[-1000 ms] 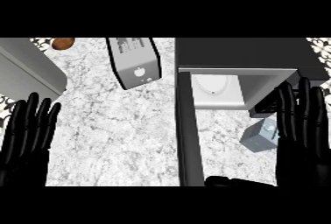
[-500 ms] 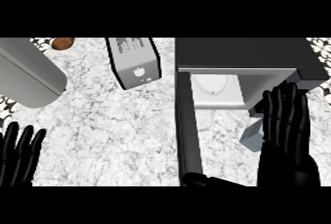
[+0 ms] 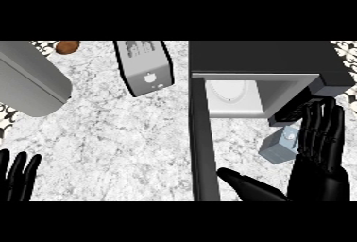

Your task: Pick up the milk, place it into the microwave and close the microwave

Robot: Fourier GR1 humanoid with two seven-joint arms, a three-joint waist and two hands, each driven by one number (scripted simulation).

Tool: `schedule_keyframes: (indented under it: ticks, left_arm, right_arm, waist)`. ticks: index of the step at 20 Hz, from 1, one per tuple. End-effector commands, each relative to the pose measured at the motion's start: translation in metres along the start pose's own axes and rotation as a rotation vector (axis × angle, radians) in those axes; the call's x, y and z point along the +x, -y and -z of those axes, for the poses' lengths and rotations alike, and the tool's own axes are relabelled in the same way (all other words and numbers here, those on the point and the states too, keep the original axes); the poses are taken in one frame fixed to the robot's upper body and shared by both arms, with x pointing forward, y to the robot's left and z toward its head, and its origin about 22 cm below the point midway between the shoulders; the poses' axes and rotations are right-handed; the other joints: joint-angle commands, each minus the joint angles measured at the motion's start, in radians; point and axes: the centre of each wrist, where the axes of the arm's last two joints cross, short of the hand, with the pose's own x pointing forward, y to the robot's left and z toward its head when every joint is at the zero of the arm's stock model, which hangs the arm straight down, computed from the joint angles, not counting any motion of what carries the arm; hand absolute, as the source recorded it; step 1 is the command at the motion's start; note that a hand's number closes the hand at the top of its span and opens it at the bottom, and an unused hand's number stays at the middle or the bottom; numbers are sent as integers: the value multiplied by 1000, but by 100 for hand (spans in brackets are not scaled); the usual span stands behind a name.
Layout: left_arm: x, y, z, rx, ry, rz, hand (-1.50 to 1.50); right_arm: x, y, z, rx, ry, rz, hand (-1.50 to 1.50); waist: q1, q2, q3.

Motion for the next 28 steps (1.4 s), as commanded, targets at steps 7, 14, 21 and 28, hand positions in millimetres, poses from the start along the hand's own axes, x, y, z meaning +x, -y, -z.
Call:
schedule_keyframes:
  ticks: [7,14,21,28]
  left_arm:
    - [1,-10,-19,-2,-7,-12,-150]
    - [-6,-9,-22,-14,17,8,-150]
    - [6,-14,-29,-15,-7,13,-150]
    - [-6,-15,-36,-2,-1,-21,-150]
  right_arm:
    - [-53,28,8,-93,-98,-23,-150]
    - [-100,64,-22,-133,-121,-70,-150]
    - [-126,76,-46,-167,-136,-86,-150]
    - [-149,102,-44,-137,-144,-79,-150]
  waist:
    - [1,1,0]
    - [-1,1,1]
    - [0,0,0]
    - [2,0,0]
